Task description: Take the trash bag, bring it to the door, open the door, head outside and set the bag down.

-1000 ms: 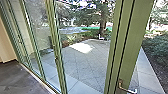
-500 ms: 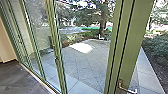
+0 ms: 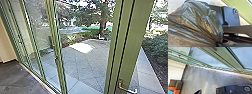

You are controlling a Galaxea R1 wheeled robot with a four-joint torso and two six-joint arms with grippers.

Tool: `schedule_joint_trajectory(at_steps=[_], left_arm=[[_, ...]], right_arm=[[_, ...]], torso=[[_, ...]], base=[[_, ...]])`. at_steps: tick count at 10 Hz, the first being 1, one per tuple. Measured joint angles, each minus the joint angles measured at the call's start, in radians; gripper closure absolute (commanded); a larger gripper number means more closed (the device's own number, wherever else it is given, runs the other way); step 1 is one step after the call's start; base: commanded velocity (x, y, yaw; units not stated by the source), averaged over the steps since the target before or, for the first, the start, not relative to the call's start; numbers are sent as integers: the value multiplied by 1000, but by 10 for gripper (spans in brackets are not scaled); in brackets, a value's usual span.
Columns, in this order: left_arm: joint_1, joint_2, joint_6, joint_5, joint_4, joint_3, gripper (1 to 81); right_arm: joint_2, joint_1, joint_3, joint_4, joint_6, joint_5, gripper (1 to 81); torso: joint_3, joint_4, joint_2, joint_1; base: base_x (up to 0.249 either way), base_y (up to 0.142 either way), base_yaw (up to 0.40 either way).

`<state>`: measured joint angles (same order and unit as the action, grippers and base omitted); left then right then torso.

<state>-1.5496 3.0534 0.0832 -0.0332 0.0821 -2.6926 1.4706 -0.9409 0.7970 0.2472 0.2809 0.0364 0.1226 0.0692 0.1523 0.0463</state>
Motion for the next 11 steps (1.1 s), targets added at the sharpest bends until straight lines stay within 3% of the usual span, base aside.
schedule_joint_trajectory(at_steps=[3, 6, 7, 8, 11], left_arm=[[0, 3, 0, 0, 0, -1, 811], [0, 3, 0, 0, 0, -1, 811], [0, 3, 0, 0, 0, -1, 811], [0, 3, 0, 0, 0, -1, 811], [0, 3, 0, 0, 0, -1, 811]], right_arm=[[-36, 203, -7, 55, 44, 122, 10], [-52, 375, -5, 71, 174, 256, 10], [-52, 419, 7, 74, 250, 310, 10], [-41, 449, 34, 78, 310, 355, 10], [46, 457, 113, 77, 378, 389, 10]], torso=[[0, 0, 0, 0], [0, 0, 0, 0], [0, 0, 0, 0], [0, 0, 0, 0], [0, 0, 0, 0]], base=[[0, 0, 0], [0, 0, 0], [0, 0, 0], [0, 0, 0], [0, 0, 0]])
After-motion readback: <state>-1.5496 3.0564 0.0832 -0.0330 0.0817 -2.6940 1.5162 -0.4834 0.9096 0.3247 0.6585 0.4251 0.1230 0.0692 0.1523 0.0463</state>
